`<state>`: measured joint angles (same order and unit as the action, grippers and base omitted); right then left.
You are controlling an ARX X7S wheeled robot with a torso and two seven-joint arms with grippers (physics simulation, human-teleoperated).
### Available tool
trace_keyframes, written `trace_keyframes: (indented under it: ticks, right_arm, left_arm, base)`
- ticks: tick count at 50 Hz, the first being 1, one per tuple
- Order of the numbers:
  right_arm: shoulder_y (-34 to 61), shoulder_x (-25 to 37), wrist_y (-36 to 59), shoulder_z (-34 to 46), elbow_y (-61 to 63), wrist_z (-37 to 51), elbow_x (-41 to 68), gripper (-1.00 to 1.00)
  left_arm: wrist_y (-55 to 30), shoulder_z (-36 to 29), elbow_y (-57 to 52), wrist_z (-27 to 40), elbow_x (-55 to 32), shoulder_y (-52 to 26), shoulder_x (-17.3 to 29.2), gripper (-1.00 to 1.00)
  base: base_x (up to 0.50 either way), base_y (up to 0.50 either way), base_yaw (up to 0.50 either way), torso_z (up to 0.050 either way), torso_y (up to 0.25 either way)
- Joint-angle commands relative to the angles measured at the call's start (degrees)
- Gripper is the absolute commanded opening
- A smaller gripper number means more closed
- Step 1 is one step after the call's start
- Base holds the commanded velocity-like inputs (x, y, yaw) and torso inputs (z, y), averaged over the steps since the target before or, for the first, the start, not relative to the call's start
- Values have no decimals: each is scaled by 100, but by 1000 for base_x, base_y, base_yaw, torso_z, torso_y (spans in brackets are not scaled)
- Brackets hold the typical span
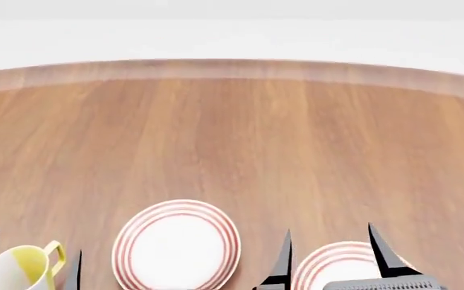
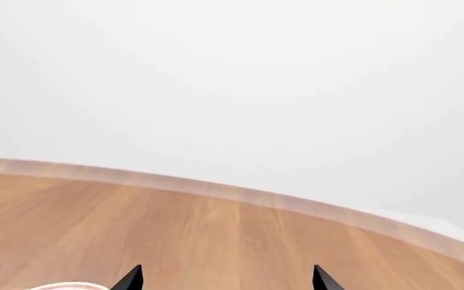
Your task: Put the white mug on the left plate.
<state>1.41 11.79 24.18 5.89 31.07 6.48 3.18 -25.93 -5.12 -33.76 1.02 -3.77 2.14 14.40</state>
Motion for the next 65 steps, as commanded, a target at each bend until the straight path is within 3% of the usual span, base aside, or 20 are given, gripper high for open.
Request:
trace_keyframes:
  ticks: [1,17,26,36,40,49,54,55,58,59,65]
  right_arm:
    - [-6,34,-53,1,-26,53,55,100]
    - [-28,78,-127,19,-50,130,102,100]
    - [-33,102,-173,10,-82,149,163,100]
    - [-12,130,-136,48,-51,191,177,100]
    - [11,133,-118,73,-56,210,178,100]
    - [-22,132,-271,95,-201,235,208,100]
    - [-22,143,-272,115,-207,256,213,100]
    - [-33,137,-271,113,-196,268,221,100]
    - [-42,137,-318,111,-248,274,240,100]
    - [55,121,-110,135,-151,279,271,100]
    - [51,146,-108,139,-142,305,281,100]
  left_arm:
    - [12,-19,6,33,-33,14,23,100]
    - [169,-167,89,43,25,60,95,100]
    - [314,-76,-424,-181,-134,633,418,100]
    - [1941,55,-687,-337,79,2319,885,100]
    - [3012,127,-717,-496,131,3249,1131,100]
    - [4139,161,-292,-247,524,4273,1214,100]
    - [4313,-899,-281,1641,420,4279,2827,100]
    - [4645,-1361,1,2202,502,4282,3259,100]
    - [4910,-1885,105,2892,703,4270,3732,100]
    - [4880,-2745,445,3234,1547,4279,4134,100]
    - [4819,-3185,428,3445,1597,4129,4282,100]
  base:
    - [332,70,0,0,0]
    - [176,20,0,0,1]
    - [0,0,0,0,0]
    - [0,0,0,0,0]
    - [0,0,0,0,0]
    - [0,0,0,0,0]
    - [0,0,0,0,0]
    - [0,0,0,0,0]
    - [0,0,0,0,0]
    - [0,0,0,0,0]
    - [0,0,0,0,0]
